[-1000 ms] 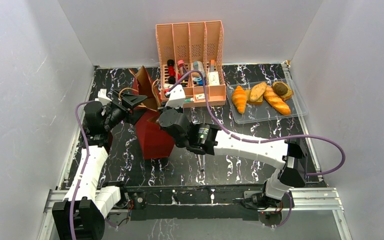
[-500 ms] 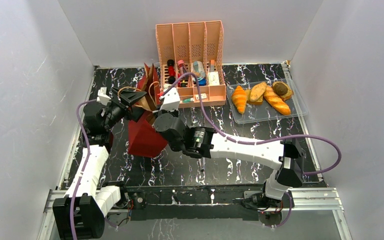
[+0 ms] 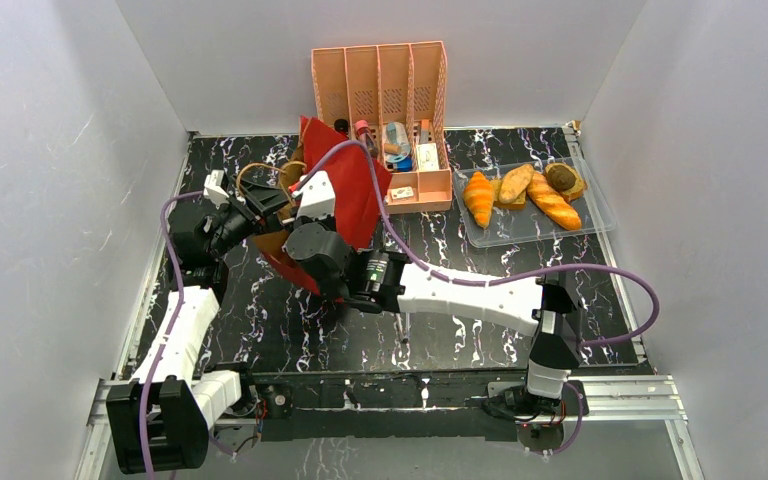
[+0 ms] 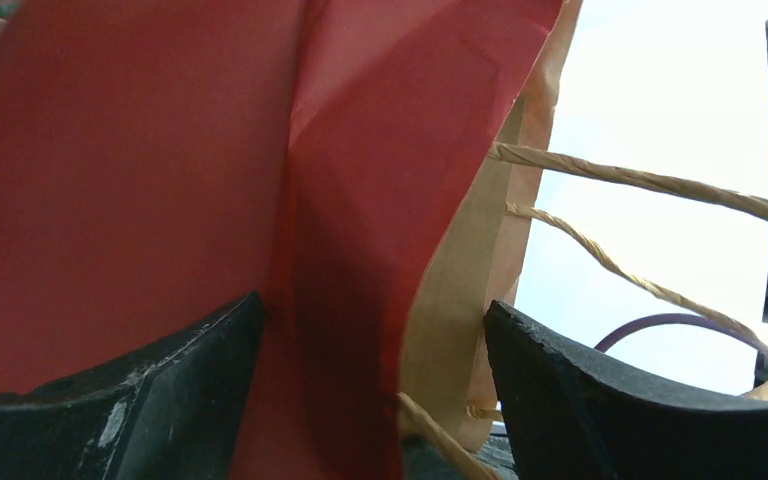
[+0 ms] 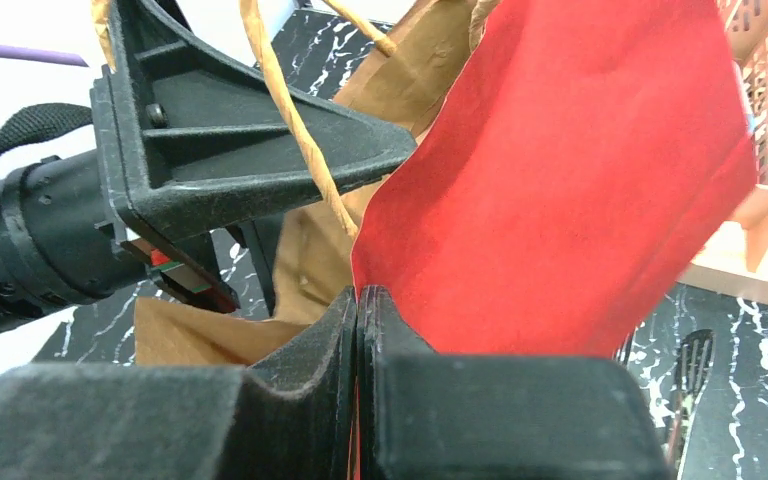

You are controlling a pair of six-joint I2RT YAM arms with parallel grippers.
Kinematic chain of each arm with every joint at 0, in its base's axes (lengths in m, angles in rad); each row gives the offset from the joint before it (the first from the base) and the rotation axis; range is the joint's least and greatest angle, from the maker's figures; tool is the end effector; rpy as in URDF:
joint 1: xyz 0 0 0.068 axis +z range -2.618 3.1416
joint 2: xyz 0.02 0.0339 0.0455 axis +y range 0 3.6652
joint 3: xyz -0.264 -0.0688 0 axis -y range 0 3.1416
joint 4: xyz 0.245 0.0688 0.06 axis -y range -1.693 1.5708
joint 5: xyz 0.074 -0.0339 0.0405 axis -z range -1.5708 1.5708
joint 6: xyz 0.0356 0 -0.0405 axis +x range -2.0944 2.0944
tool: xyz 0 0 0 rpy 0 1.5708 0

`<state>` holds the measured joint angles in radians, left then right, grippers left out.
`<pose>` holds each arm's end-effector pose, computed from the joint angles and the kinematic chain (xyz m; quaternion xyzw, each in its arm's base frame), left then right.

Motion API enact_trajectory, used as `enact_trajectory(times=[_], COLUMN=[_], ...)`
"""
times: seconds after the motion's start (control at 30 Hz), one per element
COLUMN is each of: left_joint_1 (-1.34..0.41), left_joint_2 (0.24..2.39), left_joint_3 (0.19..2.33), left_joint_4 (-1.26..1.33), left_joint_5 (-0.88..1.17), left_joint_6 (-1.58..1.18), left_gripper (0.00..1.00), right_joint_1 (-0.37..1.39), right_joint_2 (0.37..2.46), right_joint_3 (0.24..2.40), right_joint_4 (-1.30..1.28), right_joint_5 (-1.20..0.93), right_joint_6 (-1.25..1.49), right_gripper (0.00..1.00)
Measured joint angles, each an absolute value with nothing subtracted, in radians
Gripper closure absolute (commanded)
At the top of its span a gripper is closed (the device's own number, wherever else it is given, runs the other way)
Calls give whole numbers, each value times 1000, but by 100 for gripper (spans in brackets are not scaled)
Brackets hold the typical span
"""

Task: Take the fake bread out of the paper bag
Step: Place the clamp at the center of the board.

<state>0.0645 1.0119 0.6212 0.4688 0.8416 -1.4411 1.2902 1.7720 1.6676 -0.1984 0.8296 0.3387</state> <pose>0.2281 -0.0119 0.3071 -0.2048 0.6573 -0.6399 0.3414 0.1405 0.3927 0.3771 -0.1255 0.7648 0.1715 0.6082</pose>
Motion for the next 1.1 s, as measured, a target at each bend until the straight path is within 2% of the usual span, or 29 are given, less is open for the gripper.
enact_trajectory(times=[0.5,0.77,1.1], left_joint_1=[66,51,27], left_joint_2=[1040,1044,1043], left_joint_3=[585,578,640], left_joint_4=[623,687,569], left_joint_5=[968,1072,1084], left_joint_6=[-1455,-1434,-1287], left_gripper=[34,33,32], right_joint_1=[1204,1176,1168], right_joint_2=[1766,1760,1831], right_joint_3=[1668,1681,1820], right_joint_4=[-162,-148,-298], right_joint_5=[784,732,734], right_joint_6=[297,253,208], right_gripper=[100,100,100])
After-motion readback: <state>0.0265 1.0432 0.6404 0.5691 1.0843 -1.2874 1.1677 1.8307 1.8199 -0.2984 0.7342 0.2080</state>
